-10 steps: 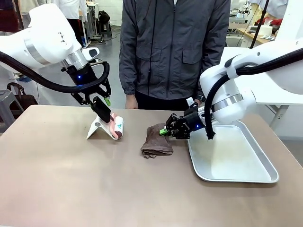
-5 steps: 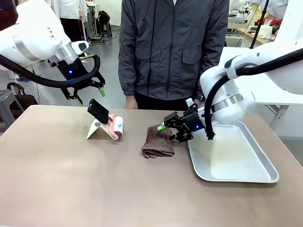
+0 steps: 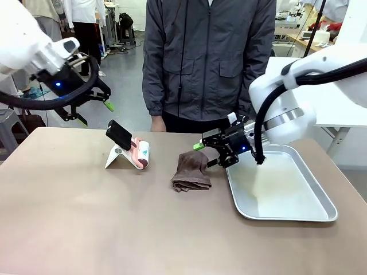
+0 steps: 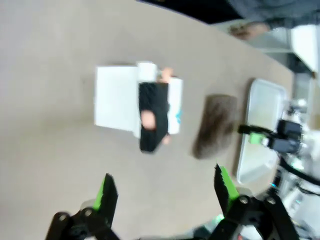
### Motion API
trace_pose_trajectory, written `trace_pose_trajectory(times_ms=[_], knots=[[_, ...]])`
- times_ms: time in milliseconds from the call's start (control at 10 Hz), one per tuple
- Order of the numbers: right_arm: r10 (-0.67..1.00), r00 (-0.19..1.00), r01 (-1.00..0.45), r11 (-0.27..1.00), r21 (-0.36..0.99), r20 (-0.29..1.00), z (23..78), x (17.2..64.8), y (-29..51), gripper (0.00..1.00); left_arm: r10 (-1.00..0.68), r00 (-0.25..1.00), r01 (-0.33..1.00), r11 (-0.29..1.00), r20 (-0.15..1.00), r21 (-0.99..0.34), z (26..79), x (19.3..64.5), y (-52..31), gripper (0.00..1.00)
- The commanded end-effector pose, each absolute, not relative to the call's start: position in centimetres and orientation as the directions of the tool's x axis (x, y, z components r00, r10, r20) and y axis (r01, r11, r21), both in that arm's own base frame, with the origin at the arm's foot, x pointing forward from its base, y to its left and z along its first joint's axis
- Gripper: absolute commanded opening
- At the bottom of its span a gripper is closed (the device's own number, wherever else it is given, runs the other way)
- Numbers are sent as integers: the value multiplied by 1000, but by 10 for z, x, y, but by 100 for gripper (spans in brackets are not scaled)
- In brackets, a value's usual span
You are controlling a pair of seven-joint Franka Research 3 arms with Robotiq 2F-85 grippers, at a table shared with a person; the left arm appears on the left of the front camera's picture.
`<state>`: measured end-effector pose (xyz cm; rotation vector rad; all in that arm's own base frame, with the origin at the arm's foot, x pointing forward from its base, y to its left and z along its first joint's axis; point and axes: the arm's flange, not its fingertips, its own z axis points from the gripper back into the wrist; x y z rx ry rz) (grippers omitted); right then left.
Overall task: Clean the surface of the table.
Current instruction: Return the Lint Roller and towel to their original positions.
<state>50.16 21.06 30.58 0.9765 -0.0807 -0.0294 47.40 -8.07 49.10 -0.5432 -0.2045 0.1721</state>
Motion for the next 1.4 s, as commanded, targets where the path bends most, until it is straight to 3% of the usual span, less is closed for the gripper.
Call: trace_pose_trajectory(times_ms=[0,300,500,800,900,1000,1100,1300], knots=[[-19,996,-72,442,894,90,327,473,171,100,108,974,55,744,200,-666,485,411,-48,100],[-9,999,-34,225,974,37,337,434,116,100,-77,943,317,505,324,-803,446,359,-2,100],[-113,994,5,134,991,10,335,408,65,100,0,965,251,301,264,-920,403,359,34,100],[-199,980,29,122,992,-4,328,388,26,100,34,985,168,64,171,-984,364,400,62,100],[-223,975,32,106,994,-8,325,389,24,100,73,987,137,78,143,-987,361,410,64,100],[-183,982,57,118,991,-35,325,393,22,100,77,995,47,206,64,-977,362,420,62,100],[-183,982,57,118,991,-35,325,393,22,100,50,987,145,82,150,-986,356,382,63,100],[-183,982,57,118,991,-35,325,393,22,100,50,987,145,82,150,-986,356,382,63,100]])
